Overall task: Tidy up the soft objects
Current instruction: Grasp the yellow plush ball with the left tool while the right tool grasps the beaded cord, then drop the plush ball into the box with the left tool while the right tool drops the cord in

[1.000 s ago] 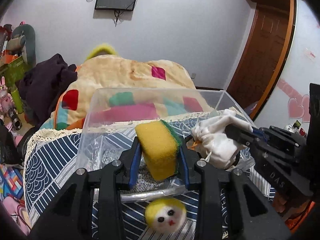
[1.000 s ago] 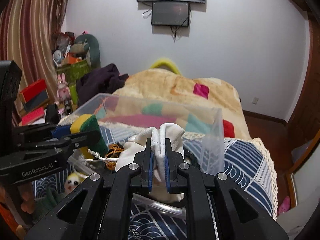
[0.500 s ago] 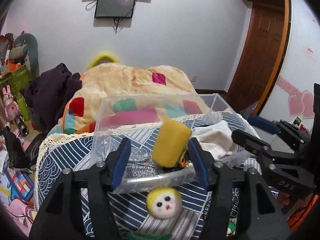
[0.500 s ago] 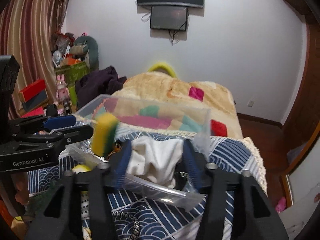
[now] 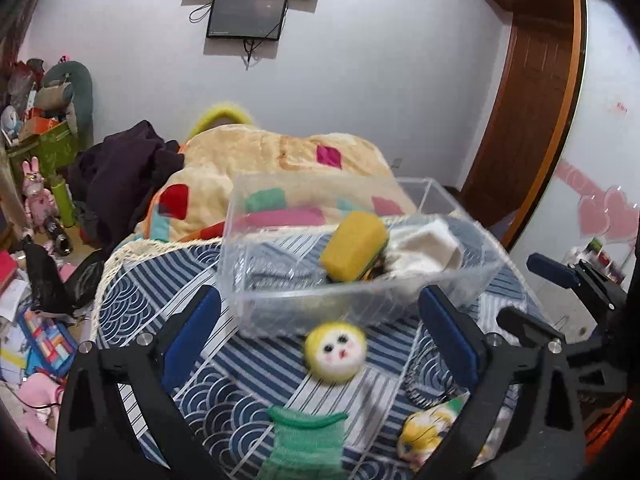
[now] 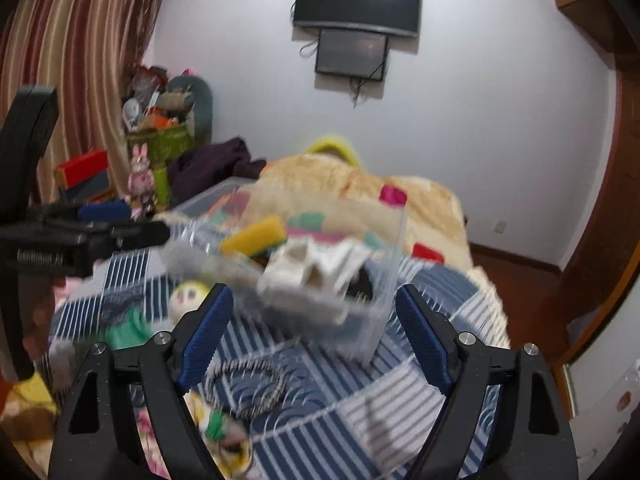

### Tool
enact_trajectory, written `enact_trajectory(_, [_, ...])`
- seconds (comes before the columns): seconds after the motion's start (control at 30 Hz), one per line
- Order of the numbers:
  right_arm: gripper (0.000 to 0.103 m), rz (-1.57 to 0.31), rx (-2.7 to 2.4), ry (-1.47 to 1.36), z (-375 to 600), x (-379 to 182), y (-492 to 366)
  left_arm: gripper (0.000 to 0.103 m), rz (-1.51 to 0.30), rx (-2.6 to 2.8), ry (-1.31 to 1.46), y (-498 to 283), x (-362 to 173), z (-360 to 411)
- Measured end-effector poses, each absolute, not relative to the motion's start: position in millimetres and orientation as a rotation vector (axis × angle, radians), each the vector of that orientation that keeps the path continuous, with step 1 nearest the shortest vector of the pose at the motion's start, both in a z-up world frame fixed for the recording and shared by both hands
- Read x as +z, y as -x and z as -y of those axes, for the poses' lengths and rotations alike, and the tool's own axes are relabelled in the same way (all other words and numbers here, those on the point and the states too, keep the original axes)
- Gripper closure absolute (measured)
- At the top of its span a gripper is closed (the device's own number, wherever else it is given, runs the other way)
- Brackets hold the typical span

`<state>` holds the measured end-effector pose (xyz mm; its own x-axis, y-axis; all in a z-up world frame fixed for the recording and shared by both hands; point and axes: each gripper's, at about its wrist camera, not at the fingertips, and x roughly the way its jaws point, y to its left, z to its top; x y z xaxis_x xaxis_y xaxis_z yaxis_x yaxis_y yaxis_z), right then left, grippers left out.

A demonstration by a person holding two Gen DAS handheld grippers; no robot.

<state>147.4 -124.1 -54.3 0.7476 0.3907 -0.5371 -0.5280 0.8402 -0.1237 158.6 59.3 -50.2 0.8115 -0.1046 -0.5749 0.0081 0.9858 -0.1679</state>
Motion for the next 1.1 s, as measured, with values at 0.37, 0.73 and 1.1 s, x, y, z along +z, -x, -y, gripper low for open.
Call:
enact_trajectory(0.37, [0.064, -0.748, 0.589, 0.218, 125.1, -105.0, -159.6, 0.01, -0.721, -0.072, 0.077, -160.8, -99.6, -38.0])
enact_trajectory(0.73, [0.095, -0.741, 0.607, 0.163, 125.5, -104.2, -156.0, 0.06, -0.795, -0.126, 0.097, -179.1, -120.5, -24.7])
enact_trajectory(1.1, [0.096, -0.609, 0.574, 0.159, 135.4, -77.5, -142.7, 0.06, -0.708, -0.122, 0.085, -145.6, -99.9, -26.6])
